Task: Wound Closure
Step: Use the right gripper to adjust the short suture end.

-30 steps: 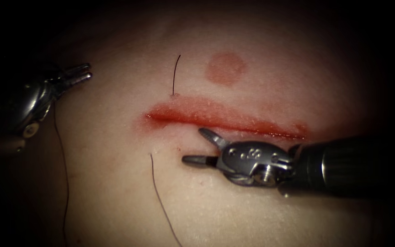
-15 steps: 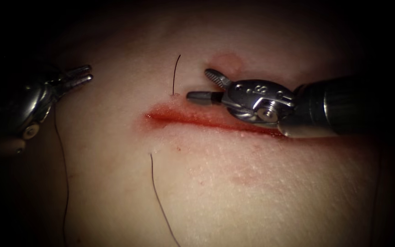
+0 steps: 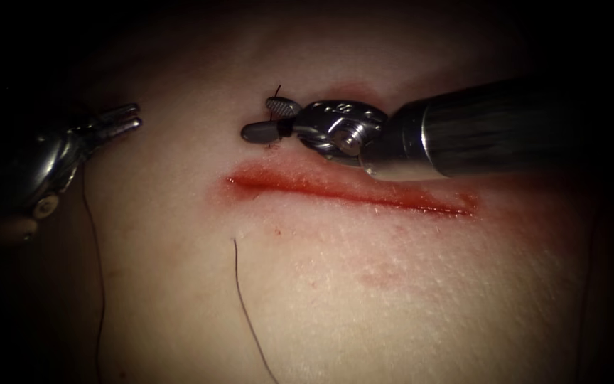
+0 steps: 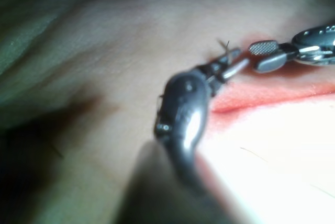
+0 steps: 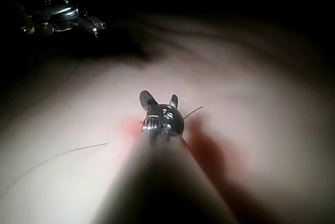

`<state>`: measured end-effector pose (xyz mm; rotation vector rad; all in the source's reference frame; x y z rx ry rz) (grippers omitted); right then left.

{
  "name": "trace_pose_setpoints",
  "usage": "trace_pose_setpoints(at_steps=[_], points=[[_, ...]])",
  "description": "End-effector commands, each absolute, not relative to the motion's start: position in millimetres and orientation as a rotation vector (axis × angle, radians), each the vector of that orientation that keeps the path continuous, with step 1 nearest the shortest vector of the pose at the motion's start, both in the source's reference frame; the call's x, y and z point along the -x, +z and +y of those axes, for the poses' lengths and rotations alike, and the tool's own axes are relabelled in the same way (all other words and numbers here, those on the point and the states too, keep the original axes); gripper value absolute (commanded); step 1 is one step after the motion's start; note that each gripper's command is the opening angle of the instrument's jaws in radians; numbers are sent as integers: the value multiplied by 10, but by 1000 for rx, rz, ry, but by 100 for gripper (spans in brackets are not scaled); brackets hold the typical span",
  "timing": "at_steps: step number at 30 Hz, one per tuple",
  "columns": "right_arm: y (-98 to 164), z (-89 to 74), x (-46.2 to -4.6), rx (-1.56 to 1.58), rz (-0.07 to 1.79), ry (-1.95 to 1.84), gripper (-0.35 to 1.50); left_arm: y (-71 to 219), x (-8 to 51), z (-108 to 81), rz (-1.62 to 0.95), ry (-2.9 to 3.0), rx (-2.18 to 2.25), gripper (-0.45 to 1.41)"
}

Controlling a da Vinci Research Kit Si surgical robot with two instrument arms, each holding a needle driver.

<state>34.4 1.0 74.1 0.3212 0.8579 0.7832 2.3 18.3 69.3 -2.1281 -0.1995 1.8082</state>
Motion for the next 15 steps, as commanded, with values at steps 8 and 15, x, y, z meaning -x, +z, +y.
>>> trace_pose_setpoints(at_steps=[8, 15], points=[[775, 5, -341, -296, 795, 786, 98, 700, -19, 182, -201, 1808, 2125, -35], [792, 10, -340, -268, 754, 799, 98, 700, -19, 181, -200, 1808, 2125, -35]])
